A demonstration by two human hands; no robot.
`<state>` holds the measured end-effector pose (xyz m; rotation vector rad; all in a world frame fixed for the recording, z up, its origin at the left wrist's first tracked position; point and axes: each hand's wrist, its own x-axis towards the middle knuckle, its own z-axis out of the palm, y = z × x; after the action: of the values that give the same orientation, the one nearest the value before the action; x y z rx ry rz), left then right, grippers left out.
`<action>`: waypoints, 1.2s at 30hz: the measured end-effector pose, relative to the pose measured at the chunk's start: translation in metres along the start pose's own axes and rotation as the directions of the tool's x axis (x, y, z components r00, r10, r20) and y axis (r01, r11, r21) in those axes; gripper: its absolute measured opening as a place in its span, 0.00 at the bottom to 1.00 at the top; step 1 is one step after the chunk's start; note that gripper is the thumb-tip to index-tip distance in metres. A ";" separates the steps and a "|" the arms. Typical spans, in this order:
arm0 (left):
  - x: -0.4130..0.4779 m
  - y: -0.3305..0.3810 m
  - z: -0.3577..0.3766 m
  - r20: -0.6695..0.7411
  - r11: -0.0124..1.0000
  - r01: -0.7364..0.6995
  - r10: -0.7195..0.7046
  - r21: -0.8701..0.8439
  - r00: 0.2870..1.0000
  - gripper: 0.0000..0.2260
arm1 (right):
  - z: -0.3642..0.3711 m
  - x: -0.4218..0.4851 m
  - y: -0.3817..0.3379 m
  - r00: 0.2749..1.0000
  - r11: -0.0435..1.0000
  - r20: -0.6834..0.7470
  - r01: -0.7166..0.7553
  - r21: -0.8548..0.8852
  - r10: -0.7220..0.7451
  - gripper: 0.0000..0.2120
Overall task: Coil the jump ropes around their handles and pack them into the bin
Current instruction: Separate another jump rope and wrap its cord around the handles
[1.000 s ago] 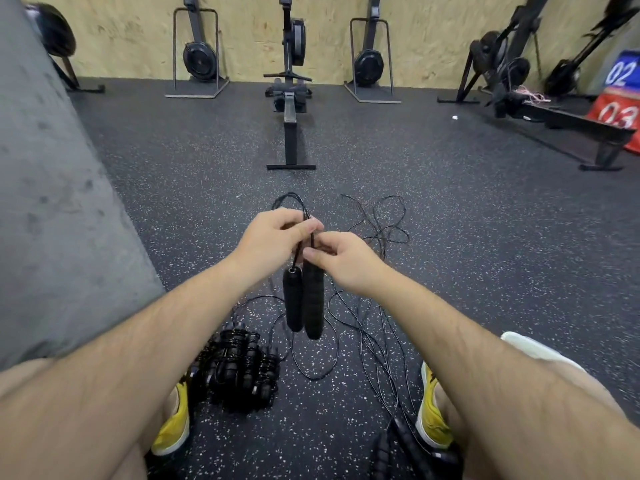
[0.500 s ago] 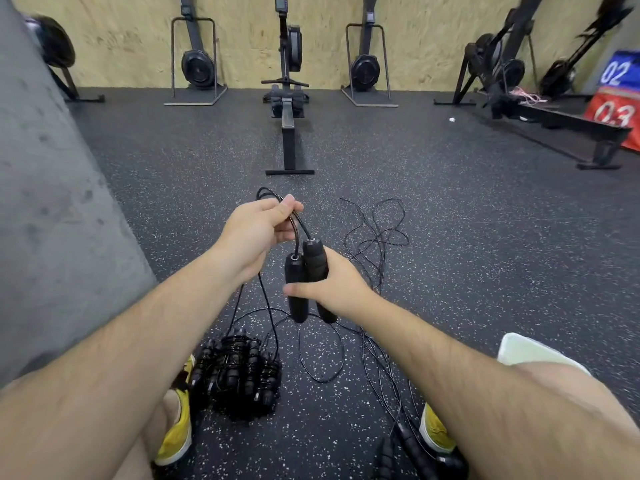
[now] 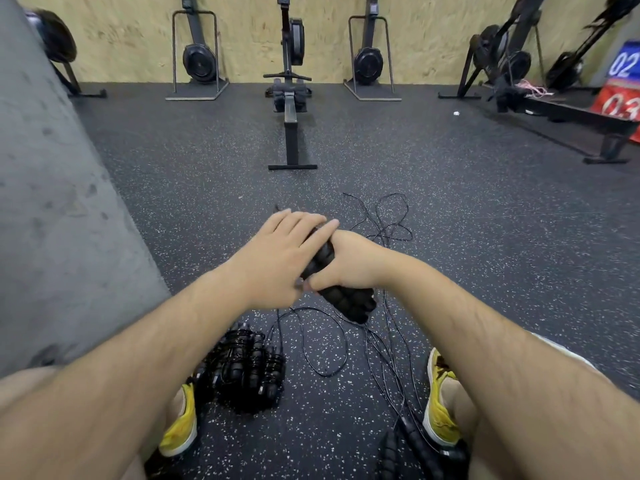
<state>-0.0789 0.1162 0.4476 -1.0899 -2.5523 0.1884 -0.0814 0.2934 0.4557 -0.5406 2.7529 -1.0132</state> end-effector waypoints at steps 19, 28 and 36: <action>0.009 -0.008 0.003 0.081 0.913 0.378 -0.369 -0.156 0.926 0.25 | 0.002 -0.022 0.012 0.933 0.992 -0.347 0.058 -0.114 -0.094 0.28; 0.010 -0.015 -0.001 -0.037 0.937 0.334 -0.339 -0.102 0.940 0.24 | 0.026 -0.012 0.008 0.782 0.980 -0.598 0.199 -0.028 -0.176 0.37; 0.008 -0.026 -0.005 -0.046 0.886 0.436 -0.448 -0.161 0.893 0.17 | 0.028 0.008 0.005 0.799 0.923 -0.587 0.120 0.365 0.128 0.56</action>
<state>-0.0996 0.1040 0.4610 -0.5155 -2.6904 -0.1621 -0.0830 0.2771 0.4306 -0.1527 2.9000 -1.9670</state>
